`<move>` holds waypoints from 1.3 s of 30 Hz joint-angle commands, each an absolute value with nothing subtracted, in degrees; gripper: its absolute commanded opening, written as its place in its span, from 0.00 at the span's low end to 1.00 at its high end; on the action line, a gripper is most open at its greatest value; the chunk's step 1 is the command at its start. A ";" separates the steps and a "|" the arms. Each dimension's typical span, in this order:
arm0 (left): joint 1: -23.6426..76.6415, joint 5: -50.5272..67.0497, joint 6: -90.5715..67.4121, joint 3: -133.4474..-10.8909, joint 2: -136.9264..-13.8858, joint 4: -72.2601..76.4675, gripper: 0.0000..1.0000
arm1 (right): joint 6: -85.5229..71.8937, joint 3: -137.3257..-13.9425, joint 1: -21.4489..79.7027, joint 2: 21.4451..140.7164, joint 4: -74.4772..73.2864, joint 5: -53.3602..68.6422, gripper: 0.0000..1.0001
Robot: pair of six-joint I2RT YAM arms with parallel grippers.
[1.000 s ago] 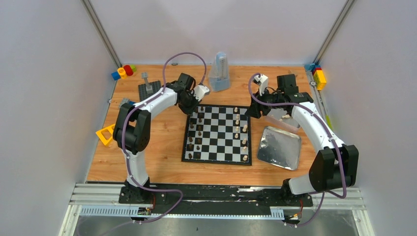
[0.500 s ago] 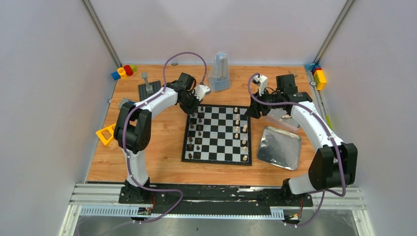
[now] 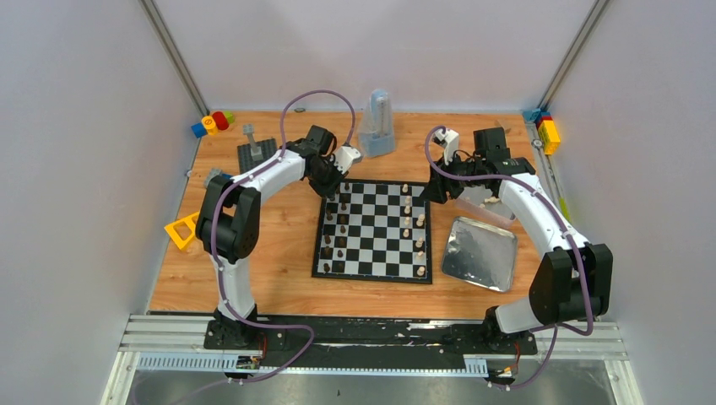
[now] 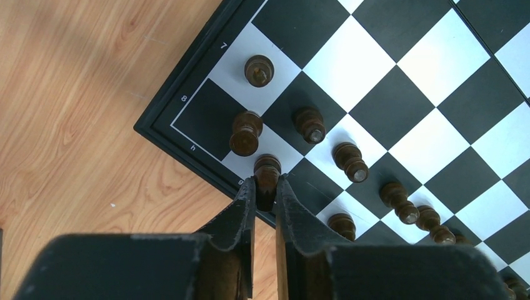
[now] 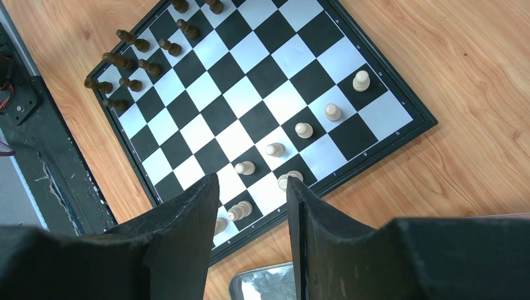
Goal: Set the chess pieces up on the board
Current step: Place the chess piece on the chessboard, then adjust the chess piece on the chessboard.
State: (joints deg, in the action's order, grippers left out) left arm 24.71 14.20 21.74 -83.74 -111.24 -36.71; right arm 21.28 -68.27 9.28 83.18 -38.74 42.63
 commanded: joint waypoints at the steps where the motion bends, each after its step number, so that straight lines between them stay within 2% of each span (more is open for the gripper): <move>1: 24.69 14.27 21.36 -85.71 -111.80 -36.67 0.23 | 22.04 -68.41 9.00 83.06 -37.62 44.39 0.45; 7: 24.78 14.18 20.73 -86.21 -111.38 -36.40 0.40 | 22.06 -68.47 9.03 83.24 -37.69 44.29 0.45; 15: 24.79 13.67 20.36 -87.58 -109.20 -35.91 0.48 | 22.06 -68.47 9.02 83.24 -37.71 44.37 0.45; 25: 24.79 13.32 20.93 -91.83 -112.85 -36.76 0.51 | 22.05 -68.38 9.01 83.23 -37.79 44.30 0.45; 39: 24.79 14.85 21.01 -94.67 -116.88 -38.08 0.50 | 22.24 -68.38 8.99 83.63 -37.92 44.24 0.45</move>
State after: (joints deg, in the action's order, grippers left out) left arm 24.71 13.28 21.10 -91.64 -116.57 -37.78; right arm 21.28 -68.27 9.28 83.29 -38.74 42.61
